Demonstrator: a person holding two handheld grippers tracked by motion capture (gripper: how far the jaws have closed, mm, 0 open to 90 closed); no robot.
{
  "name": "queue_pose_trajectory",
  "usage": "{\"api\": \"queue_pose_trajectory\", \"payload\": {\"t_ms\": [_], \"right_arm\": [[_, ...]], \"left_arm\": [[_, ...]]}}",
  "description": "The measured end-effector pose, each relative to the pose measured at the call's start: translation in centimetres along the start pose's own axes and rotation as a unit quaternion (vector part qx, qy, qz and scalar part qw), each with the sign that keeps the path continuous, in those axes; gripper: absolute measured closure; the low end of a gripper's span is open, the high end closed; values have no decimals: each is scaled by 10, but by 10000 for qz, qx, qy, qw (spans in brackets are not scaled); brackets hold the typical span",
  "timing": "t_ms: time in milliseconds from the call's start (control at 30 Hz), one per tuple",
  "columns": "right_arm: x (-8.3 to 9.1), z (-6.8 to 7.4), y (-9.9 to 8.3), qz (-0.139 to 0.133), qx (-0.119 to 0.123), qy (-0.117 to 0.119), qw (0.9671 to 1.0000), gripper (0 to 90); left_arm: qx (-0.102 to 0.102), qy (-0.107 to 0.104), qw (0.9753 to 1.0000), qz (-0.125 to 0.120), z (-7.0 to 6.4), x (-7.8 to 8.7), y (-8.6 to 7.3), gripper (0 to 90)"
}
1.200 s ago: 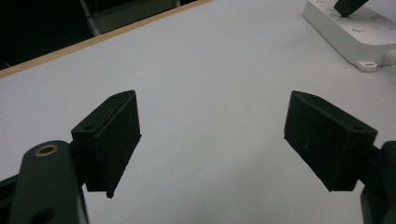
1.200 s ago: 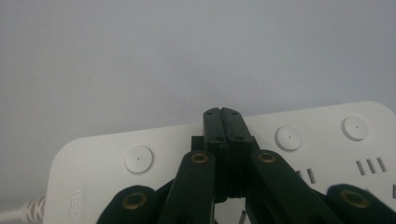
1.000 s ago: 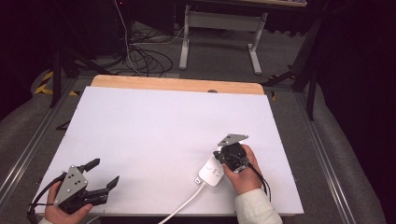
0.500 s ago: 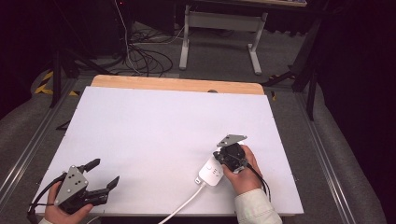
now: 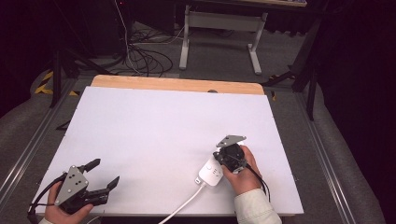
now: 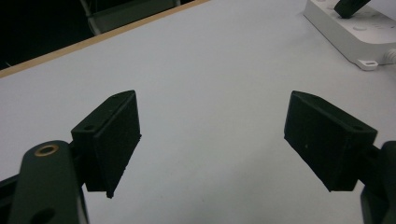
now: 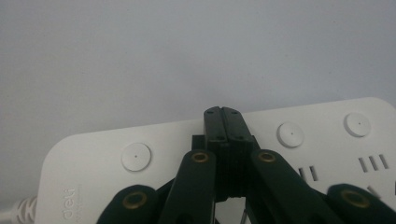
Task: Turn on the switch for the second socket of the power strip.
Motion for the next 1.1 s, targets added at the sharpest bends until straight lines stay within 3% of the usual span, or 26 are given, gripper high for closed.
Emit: {"api": "queue_pose_trajectory", "payload": {"t_ms": [367, 533, 633, 967, 1100], "right_arm": [[-1, 0, 0, 25, -2, -12, 10000, 900], [0, -1, 0, -39, -133, 77, 9999, 900], [1, -4, -1, -41, -120, -46, 9999, 900], [22, -3, 13, -583, -66, -130, 9982, 900], [29, -2, 17, -664, -9, -158, 9977, 900]], "left_arm": [[45, -7, 10000, 6, 0, 0, 0, 189], [42, -20, 10000, 10, 0, -1, 0, 190], [35, -24, 10000, 28, 1, -2, 0, 189], [43, -21, 10000, 12, 1, -1, 0, 190], [26, -32, 10000, 13, 1, -2, 0, 189]]}}
Point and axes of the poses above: each handheld gripper's, and its own axes: x roughly backward along the jaws, y roughly out of its top, z roughly to its left, the point moved 9 cm from there along -x, roughly forward along the jaws, and after that the axes turned 14 degrees about x, right-handed, at the moved point
